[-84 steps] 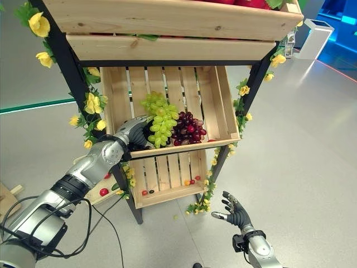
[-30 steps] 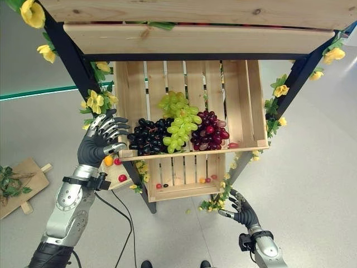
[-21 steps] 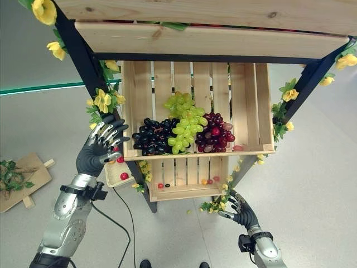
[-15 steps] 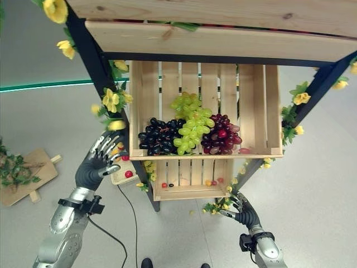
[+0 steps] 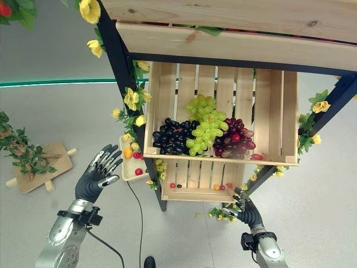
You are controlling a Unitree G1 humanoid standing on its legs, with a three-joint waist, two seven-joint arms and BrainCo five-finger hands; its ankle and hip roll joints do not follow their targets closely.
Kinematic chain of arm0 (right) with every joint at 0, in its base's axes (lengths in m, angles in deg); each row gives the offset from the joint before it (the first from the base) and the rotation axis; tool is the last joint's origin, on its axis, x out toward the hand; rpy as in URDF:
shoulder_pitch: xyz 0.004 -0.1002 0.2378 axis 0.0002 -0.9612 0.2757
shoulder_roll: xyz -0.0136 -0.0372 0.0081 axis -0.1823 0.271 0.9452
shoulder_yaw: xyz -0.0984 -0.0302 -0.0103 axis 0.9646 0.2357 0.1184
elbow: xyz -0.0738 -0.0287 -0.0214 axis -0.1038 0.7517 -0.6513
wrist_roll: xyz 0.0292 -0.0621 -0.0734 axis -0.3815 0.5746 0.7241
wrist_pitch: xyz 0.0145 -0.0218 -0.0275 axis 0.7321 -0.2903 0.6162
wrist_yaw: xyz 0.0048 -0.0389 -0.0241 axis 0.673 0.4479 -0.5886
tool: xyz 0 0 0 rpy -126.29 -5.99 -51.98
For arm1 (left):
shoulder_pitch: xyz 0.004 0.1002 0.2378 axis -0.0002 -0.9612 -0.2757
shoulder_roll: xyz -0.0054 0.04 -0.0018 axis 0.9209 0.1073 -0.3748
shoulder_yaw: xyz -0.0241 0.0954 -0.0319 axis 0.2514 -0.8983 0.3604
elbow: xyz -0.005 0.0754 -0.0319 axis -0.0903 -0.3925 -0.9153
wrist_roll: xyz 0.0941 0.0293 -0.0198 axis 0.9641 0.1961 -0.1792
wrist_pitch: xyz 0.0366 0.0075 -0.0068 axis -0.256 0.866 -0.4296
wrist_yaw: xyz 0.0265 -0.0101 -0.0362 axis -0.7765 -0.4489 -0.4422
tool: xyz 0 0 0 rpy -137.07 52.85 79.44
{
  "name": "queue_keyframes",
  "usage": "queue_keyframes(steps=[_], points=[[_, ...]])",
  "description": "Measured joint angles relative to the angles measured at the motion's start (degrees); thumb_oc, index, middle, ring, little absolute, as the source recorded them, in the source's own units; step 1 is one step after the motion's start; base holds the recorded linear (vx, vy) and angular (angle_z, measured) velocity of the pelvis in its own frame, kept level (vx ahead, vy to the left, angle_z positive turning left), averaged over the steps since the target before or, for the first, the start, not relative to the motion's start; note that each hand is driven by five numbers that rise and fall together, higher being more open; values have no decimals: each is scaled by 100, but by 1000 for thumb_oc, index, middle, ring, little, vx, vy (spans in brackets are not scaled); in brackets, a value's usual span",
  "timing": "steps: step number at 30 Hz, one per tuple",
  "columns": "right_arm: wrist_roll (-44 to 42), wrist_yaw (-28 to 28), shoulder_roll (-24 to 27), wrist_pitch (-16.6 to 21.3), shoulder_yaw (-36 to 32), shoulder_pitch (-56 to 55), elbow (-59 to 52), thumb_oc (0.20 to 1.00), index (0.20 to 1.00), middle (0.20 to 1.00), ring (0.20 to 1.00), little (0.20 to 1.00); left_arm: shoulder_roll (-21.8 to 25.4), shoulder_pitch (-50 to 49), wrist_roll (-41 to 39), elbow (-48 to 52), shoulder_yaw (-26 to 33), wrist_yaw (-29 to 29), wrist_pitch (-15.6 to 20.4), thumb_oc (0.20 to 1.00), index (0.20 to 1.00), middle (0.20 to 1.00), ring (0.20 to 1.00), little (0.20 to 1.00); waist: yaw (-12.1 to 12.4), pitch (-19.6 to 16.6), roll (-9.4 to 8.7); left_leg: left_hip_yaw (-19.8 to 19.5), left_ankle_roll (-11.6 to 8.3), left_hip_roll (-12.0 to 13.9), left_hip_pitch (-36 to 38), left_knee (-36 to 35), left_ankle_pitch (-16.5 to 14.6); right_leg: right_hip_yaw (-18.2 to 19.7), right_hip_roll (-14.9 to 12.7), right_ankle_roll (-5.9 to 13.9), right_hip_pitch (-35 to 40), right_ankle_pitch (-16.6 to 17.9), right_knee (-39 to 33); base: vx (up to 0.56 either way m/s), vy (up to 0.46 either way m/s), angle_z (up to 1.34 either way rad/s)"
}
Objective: Pick up the fruits from the basket on one side to the basket on the other side
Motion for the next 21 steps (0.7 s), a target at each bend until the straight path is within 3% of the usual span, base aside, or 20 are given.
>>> queue_keyframes(steps=[3, 8, 11, 17, 18, 21], points=[[-6, 2, 1, 5, -13, -91, -12, 1000, 1000, 1000, 1000, 1000, -78, -10, 9, 0, 4, 21, 0, 1000, 1000, 1000, 1000, 1000, 2, 5, 19, -286, -2, -68, -120, 0, 73, -284, -6, 6, 76, -71, -2, -51, -25, 49], [-117, -6, 8, 11, -50, -152, -75, 1000, 1000, 1000, 1000, 1000, -213, -152, 15, -10, 140, 156, 21, 1000, 1000, 1000, 1000, 1000, 299, 16, 75, -822, -20, -183, -361, -5, 201, -717, 27, 6, 143, -188, 0, -41, -31, 57], [-189, -7, 9, 31, -69, -202, -226, 1000, 1000, 1000, 1000, 1000, -221, -288, 20, -22, 274, 235, 33, 1000, 1000, 1000, 1000, 1000, 341, 34, 50, -1133, -28, -256, -487, -10, 267, -947, 34, 10, 178, -267, 20, -30, -33, 70], [-226, -107, 3, 38, -278, -4, -244, 1000, 1000, 1000, 1000, 1000, -216, -411, 332, -155, 499, 455, 73, 1000, 1000, 1000, 1000, 1000, 841, 103, 41, -1692, -43, -493, -715, -14, 443, -1469, 84, 46, 390, -405, -36, -23, -42, 70], [-226, -152, 1, 52, -329, -31, -253, 1000, 1000, 1000, 1000, 1000, -210, -353, 345, -168, 495, 466, 76, 1000, 1000, 1000, 1000, 1000, 828, 121, 29, -1851, -58, -526, -787, -27, 500, -1658, 109, 48, 427, -424, -49, -33, -10, 71], [-224, -224, -9, 67, -426, -3, -250, 1000, 1000, 1000, 1000, 1000, -189, -344, 346, -182, 500, 538, 85, 1000, 1000, 1000, 1000, 1000, 887, 153, 44, -1894, -45, -535, -888, -102, 564, -1923, 113, 57, 480, -488, -63, 0, 2, 80]])
